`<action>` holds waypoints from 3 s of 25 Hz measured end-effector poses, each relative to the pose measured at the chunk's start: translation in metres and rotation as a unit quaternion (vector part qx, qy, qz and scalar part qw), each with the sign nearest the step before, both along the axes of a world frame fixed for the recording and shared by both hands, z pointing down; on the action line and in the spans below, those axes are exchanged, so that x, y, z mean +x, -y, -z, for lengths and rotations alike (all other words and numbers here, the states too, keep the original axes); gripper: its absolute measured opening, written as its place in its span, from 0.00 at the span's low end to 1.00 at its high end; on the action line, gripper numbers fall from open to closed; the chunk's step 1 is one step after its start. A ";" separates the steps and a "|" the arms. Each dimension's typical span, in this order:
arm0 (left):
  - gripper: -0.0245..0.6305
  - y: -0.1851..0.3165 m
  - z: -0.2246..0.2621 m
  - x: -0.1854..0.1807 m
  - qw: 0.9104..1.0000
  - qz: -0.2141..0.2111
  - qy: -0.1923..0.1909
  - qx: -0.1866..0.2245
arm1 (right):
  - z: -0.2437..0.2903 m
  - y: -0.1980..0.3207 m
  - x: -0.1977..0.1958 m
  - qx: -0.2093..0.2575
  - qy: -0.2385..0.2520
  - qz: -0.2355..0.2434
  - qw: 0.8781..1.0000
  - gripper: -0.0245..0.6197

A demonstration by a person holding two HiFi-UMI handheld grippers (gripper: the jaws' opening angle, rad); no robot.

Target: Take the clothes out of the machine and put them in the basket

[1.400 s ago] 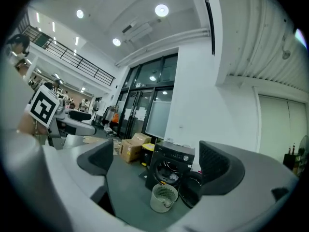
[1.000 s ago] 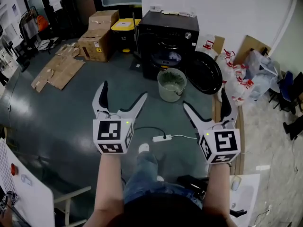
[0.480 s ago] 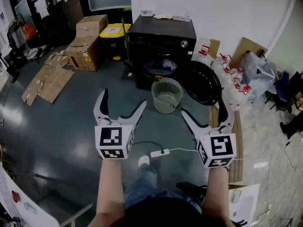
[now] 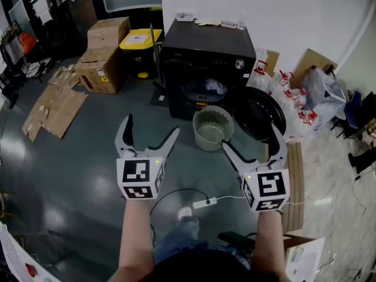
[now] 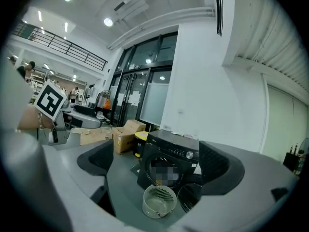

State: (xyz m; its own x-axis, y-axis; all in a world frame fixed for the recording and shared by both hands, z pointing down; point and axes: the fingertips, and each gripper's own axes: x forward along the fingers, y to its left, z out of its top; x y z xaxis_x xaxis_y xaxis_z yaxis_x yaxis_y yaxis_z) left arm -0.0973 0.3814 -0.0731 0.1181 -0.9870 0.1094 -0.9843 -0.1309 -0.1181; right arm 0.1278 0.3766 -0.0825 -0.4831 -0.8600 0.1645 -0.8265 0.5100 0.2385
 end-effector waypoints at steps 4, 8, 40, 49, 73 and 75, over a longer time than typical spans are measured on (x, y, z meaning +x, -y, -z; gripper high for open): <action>0.87 0.029 -0.004 -0.021 1.000 -0.007 -0.010 -0.003 | -0.002 0.026 -0.024 -0.004 -0.021 -0.002 1.000 0.87; 0.87 0.040 -0.019 -0.032 1.000 -0.011 -0.017 -0.012 | -0.011 0.035 -0.036 -0.009 -0.036 -0.003 0.999 0.87; 0.87 0.241 -0.032 0.009 0.999 0.052 -0.002 -0.013 | -0.033 0.260 -0.024 -0.024 -0.007 0.097 0.995 0.87; 0.87 0.317 -0.044 0.041 0.996 0.079 0.023 -0.040 | -0.057 0.357 0.019 -0.058 0.011 0.105 0.993 0.87; 0.87 0.415 -0.181 -0.008 0.991 0.074 -0.008 -0.113 | -0.205 0.444 -0.050 -0.164 0.002 0.124 0.979 0.87; 0.87 0.416 -0.201 -0.019 0.989 0.078 -0.017 -0.123 | -0.222 0.448 -0.060 -0.179 0.006 0.119 0.977 0.87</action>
State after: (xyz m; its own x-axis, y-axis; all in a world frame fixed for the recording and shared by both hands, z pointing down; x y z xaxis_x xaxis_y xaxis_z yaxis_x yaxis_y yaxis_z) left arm -0.1165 -0.0348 0.1281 -0.0260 -0.9377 0.3464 -0.9977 0.0027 -0.0675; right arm 0.0673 -0.0714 0.1393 -0.6664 -0.6113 0.4269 -0.6754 0.7374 0.0016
